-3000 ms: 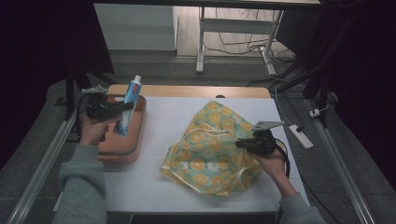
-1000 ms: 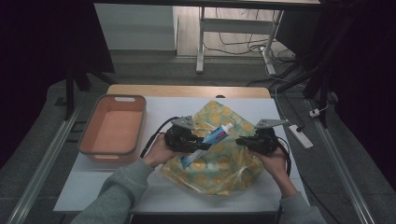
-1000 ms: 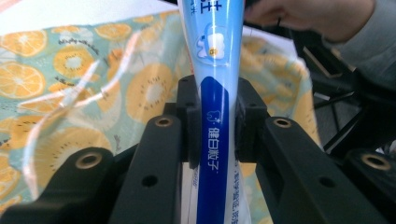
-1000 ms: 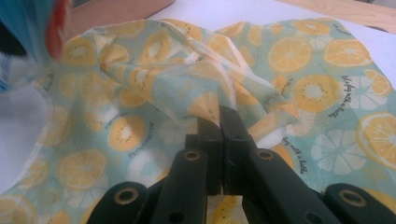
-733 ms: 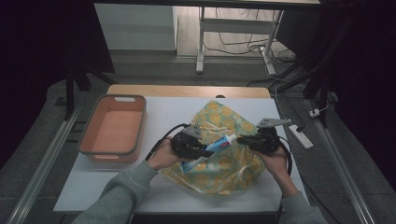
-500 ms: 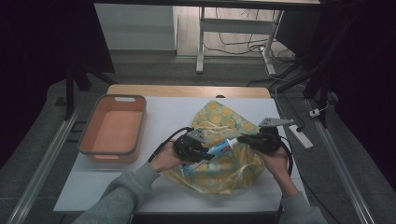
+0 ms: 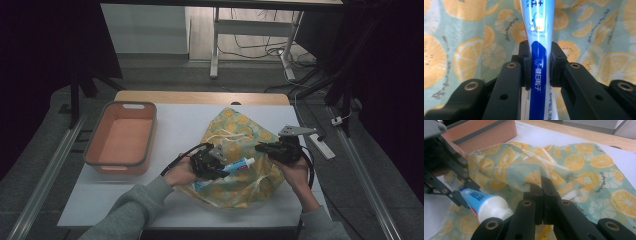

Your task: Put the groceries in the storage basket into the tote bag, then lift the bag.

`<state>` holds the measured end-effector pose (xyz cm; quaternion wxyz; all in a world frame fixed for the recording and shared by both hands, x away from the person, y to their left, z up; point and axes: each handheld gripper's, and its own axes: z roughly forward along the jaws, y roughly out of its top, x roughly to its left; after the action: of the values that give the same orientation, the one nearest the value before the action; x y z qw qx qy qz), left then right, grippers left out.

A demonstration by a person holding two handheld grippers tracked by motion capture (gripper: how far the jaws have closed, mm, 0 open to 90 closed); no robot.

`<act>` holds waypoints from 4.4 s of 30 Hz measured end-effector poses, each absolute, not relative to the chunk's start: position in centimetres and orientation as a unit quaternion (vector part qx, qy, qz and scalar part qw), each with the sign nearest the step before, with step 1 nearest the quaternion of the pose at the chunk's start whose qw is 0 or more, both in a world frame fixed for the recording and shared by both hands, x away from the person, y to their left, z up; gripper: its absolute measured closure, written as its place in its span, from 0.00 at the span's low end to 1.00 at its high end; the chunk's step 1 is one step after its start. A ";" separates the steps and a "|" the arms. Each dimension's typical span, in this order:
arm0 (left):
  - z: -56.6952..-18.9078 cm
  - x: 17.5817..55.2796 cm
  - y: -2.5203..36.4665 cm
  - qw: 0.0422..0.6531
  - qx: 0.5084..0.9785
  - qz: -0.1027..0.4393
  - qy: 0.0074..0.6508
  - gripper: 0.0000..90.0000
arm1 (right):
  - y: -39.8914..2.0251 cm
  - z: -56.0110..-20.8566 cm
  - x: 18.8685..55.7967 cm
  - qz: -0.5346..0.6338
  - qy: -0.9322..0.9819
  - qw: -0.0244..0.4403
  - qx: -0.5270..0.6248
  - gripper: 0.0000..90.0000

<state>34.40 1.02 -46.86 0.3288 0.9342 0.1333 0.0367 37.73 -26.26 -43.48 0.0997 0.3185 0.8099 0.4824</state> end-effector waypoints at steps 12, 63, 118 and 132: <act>-47.9 34.9 -1.9 0.278 0.947 0.081 0.142 0.84 | -25.1 -42.4 36.7 0.501 0.808 0.103 0.295 0.99; -42.8 35.1 6.5 0.371 0.888 0.106 0.250 0.46 | -24.9 -44.0 37.1 0.474 0.821 0.099 0.303 0.99; -46.7 36.1 9.2 0.327 0.885 0.083 0.321 0.45 | -25.7 -43.9 37.2 0.465 0.825 0.107 0.303 0.99; -46.8 35.8 8.6 0.330 0.899 0.040 0.285 0.98 | -24.5 -42.5 34.3 0.452 0.822 0.153 0.311 0.44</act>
<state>35.84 8.59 -46.84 0.3303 0.8988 0.2853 0.0396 34.34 -24.51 -42.50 0.1531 0.3114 0.8218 0.4520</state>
